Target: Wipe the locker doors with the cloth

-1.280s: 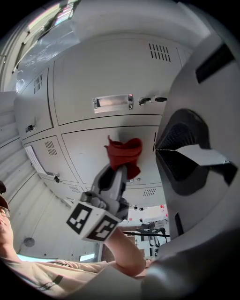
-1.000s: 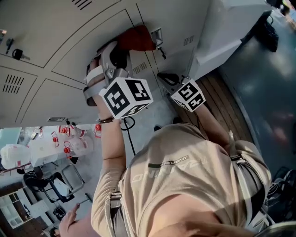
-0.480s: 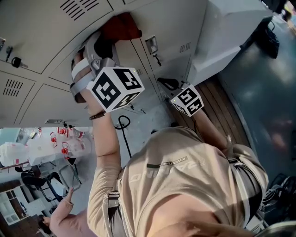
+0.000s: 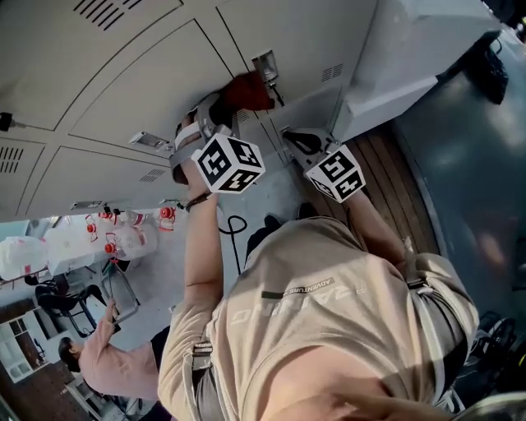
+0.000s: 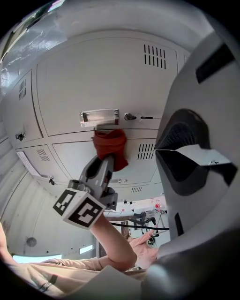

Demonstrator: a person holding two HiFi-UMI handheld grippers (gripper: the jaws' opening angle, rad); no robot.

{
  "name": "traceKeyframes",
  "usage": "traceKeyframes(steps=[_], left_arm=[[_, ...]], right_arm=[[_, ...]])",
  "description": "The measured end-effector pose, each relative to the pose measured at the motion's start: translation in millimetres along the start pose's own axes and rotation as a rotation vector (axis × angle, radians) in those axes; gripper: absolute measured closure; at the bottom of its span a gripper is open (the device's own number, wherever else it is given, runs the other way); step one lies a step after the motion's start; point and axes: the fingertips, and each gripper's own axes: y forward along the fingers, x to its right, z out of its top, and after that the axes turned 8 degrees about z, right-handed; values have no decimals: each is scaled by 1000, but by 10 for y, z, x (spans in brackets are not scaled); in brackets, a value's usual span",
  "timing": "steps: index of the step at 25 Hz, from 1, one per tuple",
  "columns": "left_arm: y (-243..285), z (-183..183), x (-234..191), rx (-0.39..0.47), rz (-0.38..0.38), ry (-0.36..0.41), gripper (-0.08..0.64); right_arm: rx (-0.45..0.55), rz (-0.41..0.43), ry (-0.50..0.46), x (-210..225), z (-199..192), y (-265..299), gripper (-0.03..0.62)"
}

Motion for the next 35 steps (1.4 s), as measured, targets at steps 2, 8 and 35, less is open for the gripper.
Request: traceKeyframes(steps=[2, 8, 35], left_arm=[[141, -158, 310, -30, -66, -5, 477], [466, -682, 1156, -129, -258, -52, 477], [-616, -1499, 849, 71, -267, -1084, 477]], right_arm=[[-6, 6, 6, 10, -46, 29, 577], [-40, 18, 29, -38, -194, 18, 577], [45, -21, -38, -737, 258, 453, 577]])
